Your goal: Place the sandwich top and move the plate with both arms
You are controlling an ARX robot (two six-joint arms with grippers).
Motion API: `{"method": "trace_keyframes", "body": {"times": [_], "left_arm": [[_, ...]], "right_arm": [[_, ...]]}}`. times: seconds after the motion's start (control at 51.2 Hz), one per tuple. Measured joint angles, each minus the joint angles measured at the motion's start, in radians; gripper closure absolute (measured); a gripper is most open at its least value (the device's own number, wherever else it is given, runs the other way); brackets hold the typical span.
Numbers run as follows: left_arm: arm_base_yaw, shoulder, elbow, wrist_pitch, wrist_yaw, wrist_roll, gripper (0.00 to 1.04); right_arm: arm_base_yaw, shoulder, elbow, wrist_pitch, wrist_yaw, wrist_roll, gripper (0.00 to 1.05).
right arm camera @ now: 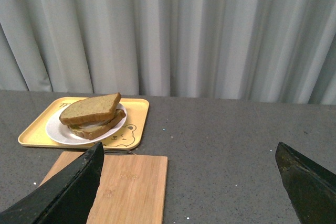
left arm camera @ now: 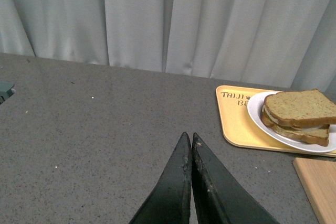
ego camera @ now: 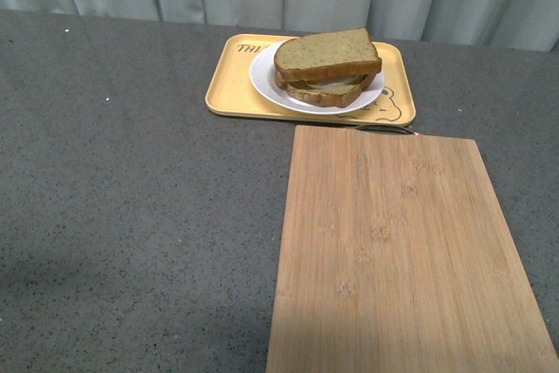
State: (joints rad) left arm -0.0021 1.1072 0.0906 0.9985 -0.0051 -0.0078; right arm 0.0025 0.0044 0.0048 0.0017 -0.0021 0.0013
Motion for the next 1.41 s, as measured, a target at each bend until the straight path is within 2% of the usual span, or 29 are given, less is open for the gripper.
{"method": "trace_keyframes", "body": {"times": [0.391, 0.723, 1.407], "left_arm": [[0.000, -0.295, -0.066, -0.224, 0.005, 0.000, 1.01], [0.000, -0.593, -0.072, -0.490, 0.005, 0.000, 1.01], [0.000, -0.878, -0.072, -0.766, 0.005, 0.000, 1.01]], "right_arm": [[0.000, 0.000, 0.000, 0.000, 0.000, 0.000, 0.09], [0.000, 0.000, 0.000, 0.000, 0.000, 0.000, 0.09], [0.000, 0.000, 0.000, 0.000, 0.000, 0.000, 0.09]]}}
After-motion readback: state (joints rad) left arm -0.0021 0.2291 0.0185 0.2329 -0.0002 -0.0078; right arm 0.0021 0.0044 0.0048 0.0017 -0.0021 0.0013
